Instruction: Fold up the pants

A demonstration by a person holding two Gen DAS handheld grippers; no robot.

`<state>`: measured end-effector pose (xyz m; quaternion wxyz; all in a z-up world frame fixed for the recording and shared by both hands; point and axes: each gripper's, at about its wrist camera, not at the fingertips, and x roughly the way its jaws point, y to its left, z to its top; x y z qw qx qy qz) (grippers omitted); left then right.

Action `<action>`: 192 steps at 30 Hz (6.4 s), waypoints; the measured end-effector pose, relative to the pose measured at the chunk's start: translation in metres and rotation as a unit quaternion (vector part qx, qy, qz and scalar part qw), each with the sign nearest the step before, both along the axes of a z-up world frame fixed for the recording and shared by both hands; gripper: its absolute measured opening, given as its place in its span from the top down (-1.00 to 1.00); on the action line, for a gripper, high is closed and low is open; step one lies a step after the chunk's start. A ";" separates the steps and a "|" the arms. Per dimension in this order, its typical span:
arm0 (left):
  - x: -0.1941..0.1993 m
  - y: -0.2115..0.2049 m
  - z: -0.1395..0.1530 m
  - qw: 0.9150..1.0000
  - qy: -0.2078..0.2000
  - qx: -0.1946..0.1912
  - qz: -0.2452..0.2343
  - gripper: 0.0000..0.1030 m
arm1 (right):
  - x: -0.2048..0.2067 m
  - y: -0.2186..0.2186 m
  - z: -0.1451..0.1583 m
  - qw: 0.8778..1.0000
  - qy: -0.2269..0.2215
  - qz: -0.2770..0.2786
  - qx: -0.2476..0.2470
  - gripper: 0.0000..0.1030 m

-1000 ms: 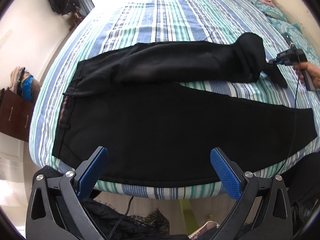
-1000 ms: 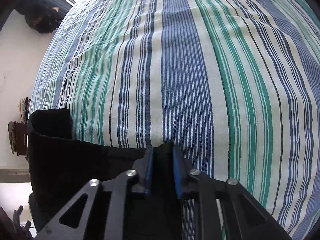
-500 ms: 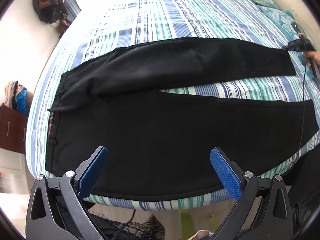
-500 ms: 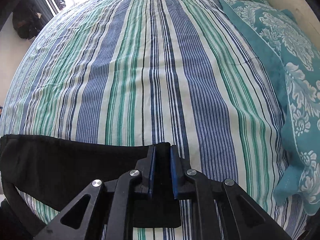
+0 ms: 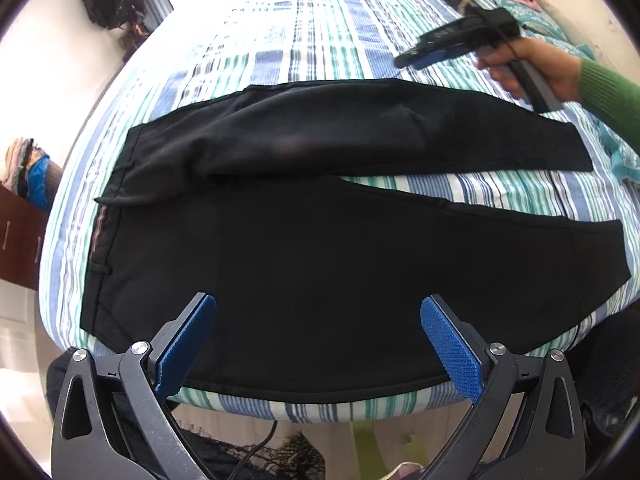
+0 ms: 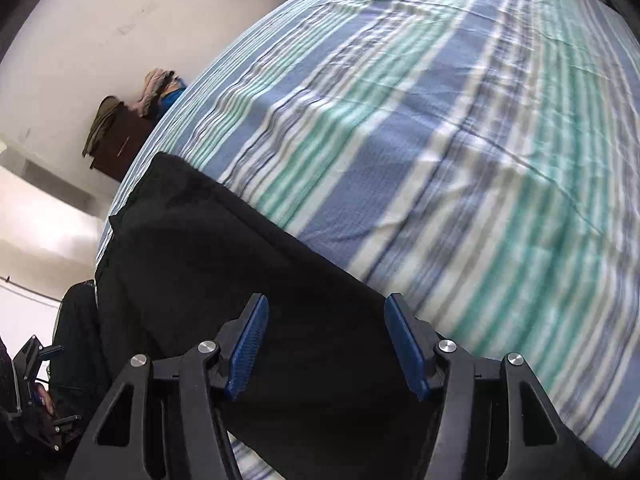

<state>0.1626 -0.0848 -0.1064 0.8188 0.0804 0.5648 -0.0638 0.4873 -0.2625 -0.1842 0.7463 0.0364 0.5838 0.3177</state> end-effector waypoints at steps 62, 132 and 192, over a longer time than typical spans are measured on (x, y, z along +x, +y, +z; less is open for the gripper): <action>-0.002 -0.003 -0.024 1.000 0.020 0.009 0.001 -0.98 | -0.086 -0.368 -0.008 0.923 0.051 -0.291 -0.246 0.80; -0.014 0.069 -0.097 0.996 -0.048 0.020 0.068 -0.99 | -0.509 -0.282 -0.007 0.733 0.042 -0.663 0.142 -0.62; 0.176 0.089 -0.129 0.977 -0.133 -0.025 0.162 -0.99 | -0.129 -0.364 0.018 0.859 -0.071 -0.490 -0.128 -0.99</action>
